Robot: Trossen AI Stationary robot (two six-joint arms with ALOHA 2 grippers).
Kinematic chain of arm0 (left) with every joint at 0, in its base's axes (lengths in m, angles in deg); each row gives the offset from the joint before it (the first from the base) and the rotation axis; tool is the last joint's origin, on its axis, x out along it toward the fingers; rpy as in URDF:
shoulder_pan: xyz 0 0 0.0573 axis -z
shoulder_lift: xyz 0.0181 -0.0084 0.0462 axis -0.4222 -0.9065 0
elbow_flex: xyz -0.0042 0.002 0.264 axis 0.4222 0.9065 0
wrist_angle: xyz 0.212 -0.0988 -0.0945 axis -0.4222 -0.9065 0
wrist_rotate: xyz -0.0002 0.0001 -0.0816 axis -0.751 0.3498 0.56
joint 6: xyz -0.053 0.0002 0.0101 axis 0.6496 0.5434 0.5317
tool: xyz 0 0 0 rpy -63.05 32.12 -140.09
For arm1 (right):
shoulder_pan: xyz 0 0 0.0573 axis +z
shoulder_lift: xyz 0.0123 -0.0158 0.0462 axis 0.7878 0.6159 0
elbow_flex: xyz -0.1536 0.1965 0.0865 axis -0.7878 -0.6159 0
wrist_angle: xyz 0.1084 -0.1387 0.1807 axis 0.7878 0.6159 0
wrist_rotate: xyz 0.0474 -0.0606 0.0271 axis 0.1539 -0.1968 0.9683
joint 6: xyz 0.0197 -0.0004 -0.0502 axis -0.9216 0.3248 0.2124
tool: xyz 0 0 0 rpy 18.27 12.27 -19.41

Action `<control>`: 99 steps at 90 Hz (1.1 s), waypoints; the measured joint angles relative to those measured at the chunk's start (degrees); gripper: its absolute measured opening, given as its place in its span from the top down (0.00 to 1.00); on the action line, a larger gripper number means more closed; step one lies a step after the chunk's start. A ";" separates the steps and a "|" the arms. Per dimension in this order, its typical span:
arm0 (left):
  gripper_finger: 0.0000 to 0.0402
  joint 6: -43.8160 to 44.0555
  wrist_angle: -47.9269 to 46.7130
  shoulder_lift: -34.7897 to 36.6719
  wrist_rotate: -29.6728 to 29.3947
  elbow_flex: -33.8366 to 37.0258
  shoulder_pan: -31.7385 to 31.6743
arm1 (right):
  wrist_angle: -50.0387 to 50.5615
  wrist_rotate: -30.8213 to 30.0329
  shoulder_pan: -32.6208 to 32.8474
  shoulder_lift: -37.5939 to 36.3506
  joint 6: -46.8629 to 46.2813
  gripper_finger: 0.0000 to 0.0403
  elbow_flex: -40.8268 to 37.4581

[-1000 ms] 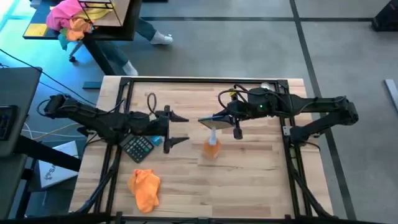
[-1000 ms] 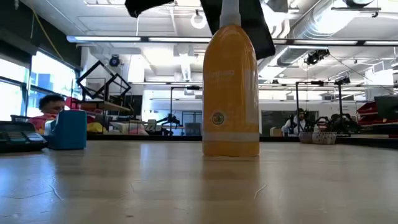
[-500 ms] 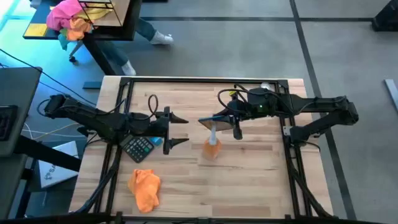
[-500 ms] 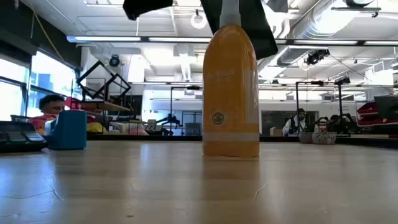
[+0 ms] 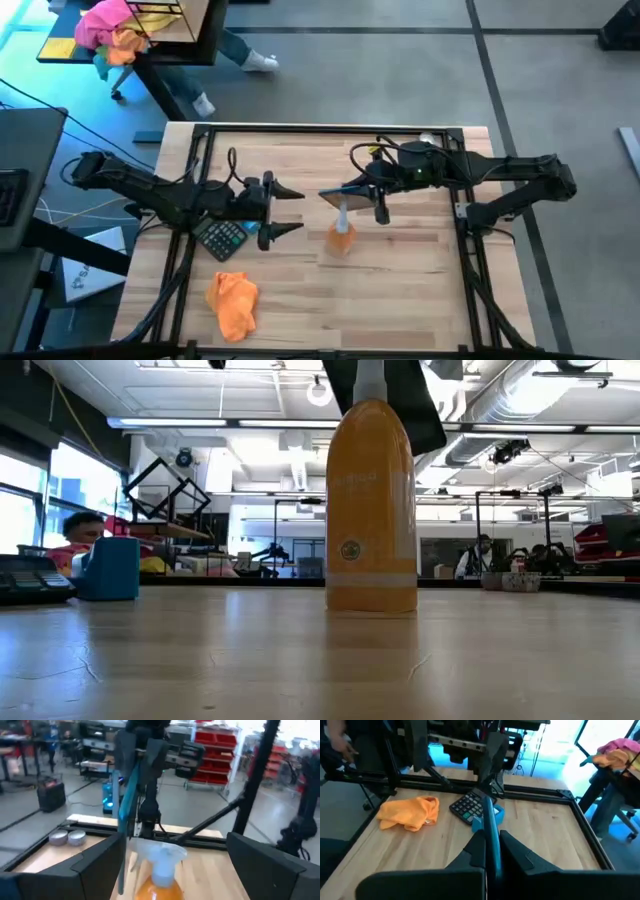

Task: Apply microfiber cloth
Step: Spray the blue phone using the orange spray bottle

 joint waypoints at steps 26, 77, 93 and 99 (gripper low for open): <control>0.18 1.90 -3.94 -0.31 -8.12 0.00 -2.84 | 0.00 0.00 0.00 0.00 0.00 1.00 0.00; 0.18 0.35 -4.16 -0.33 -7.77 0.00 -2.90 | -0.05 -0.02 0.23 0.00 2.14 1.00 0.00; 0.18 0.32 -4.14 -0.33 -7.77 0.00 -2.92 | 3.04 -0.03 0.75 0.02 2.98 1.00 0.00; 0.18 0.32 -4.14 -0.33 -7.77 0.00 -2.90 | 3.43 -0.27 0.76 0.02 3.19 1.00 0.00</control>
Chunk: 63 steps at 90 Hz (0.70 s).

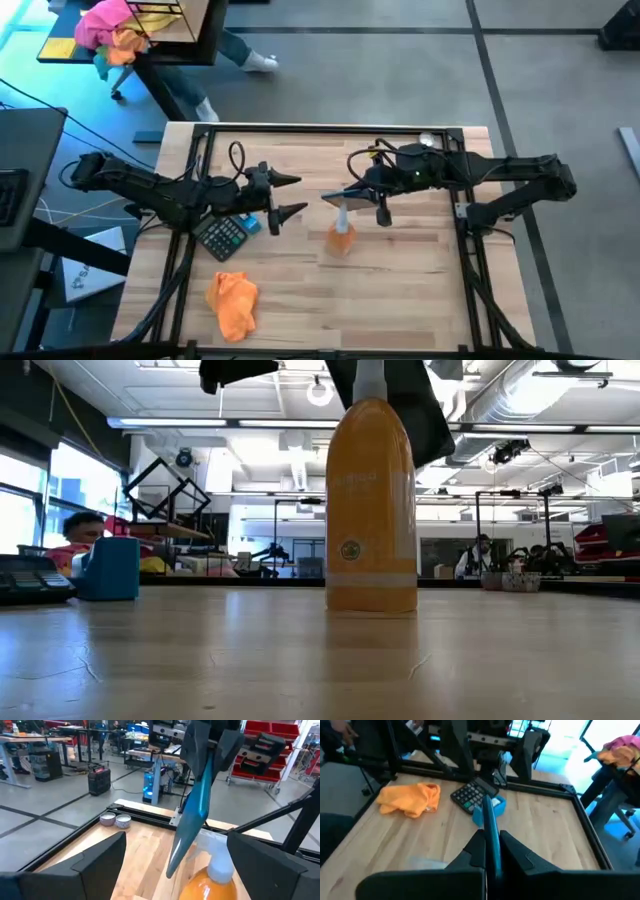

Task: Apply microfiber cloth
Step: Spray the blue phone using the orange spray bottle

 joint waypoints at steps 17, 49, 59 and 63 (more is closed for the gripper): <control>0.18 0.00 0.00 0.00 0.00 0.00 -0.02 | 3.05 -1.02 0.00 -2.03 -0.06 1.00 0.00; 0.18 0.00 0.03 0.00 0.00 0.00 -0.01 | 10.08 -2.64 0.11 -4.42 -2.06 1.00 0.09; 0.18 0.00 0.03 0.00 0.01 0.00 -0.01 | 11.42 -3.02 0.11 -4.39 -3.88 1.00 0.09; 0.18 0.00 0.00 0.00 0.00 0.00 -0.02 | 12.09 -2.96 0.11 -4.48 -4.45 1.00 0.09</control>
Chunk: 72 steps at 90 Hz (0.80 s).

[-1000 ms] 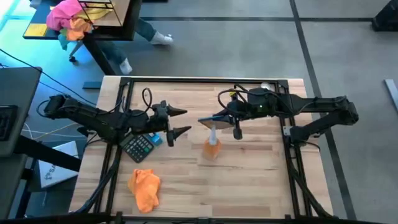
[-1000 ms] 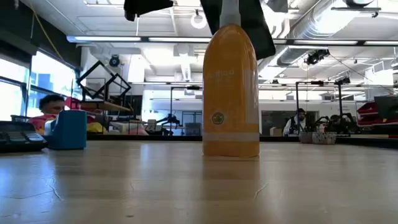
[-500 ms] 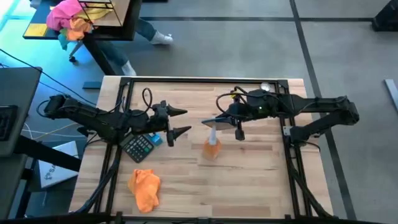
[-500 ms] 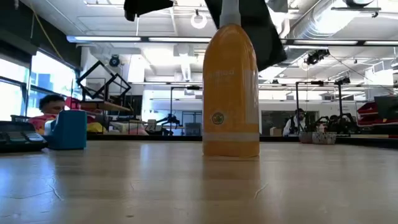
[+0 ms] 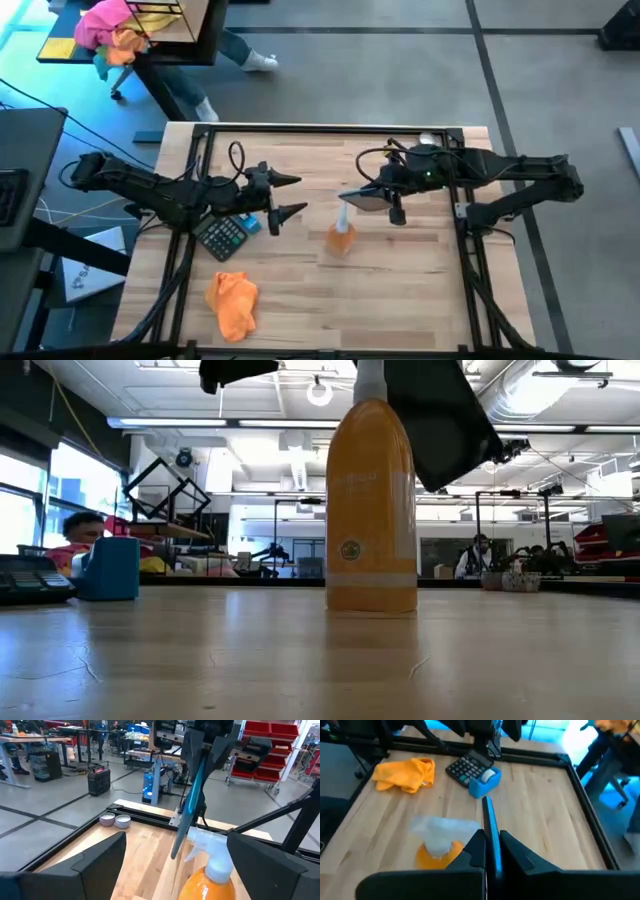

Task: Apply microfiber cloth
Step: Spray the blue phone using the orange spray bottle

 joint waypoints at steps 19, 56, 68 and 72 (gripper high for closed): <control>0.18 0.00 0.00 0.00 0.00 0.00 0.00 | 2.98 0.00 0.00 -0.04 -0.96 1.00 -0.02; 0.18 -0.01 -0.02 0.00 0.00 0.00 0.00 | 4.62 -1.39 0.00 -0.04 -5.69 1.00 -0.04; 0.18 0.00 -0.02 0.00 0.00 0.00 0.00 | 5.32 -0.55 0.38 -0.04 -7.35 1.00 -0.07; 0.18 0.00 -0.02 0.00 0.00 0.00 0.00 | 5.61 -0.53 0.80 -0.04 -7.41 1.00 -0.07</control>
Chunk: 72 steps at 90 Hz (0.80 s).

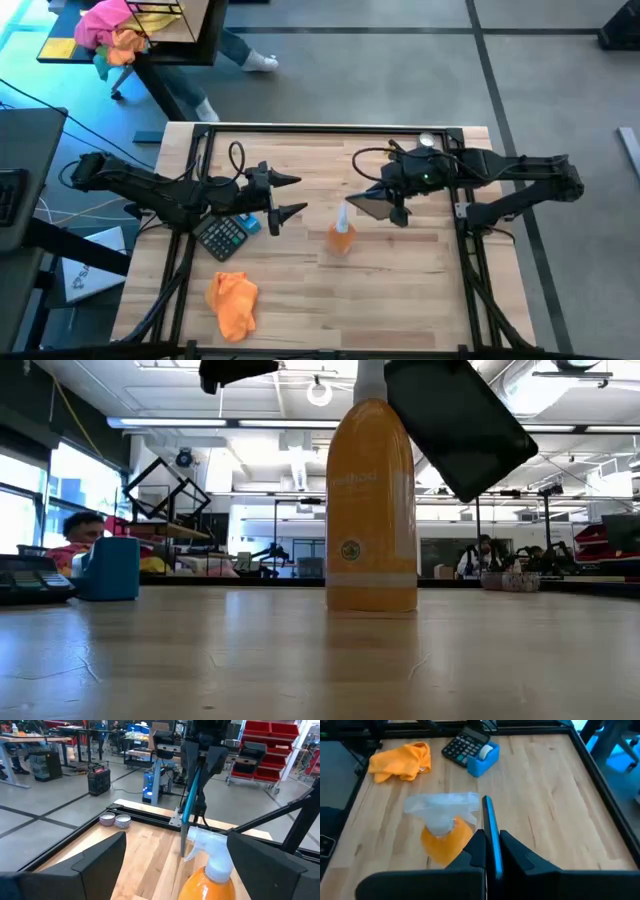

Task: Apply microfiber cloth
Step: Spray the blue phone using the orange spray bottle

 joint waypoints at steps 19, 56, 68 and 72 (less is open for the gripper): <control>0.18 -0.01 0.00 0.00 0.00 0.00 0.00 | -1.33 -3.19 3.38 0.00 -0.22 1.00 0.00; 0.18 4.19 1.92 0.00 0.02 0.00 0.02 | -1.87 -8.98 11.54 0.00 -6.12 1.00 0.00; 0.18 10.24 7.22 0.04 -0.15 -0.02 0.02 | -3.38 -12.01 13.20 0.00 -6.03 1.00 0.00; 0.18 9.50 9.35 0.00 -0.17 -0.02 -0.01 | -3.99 -12.60 13.38 0.00 -5.74 1.00 0.00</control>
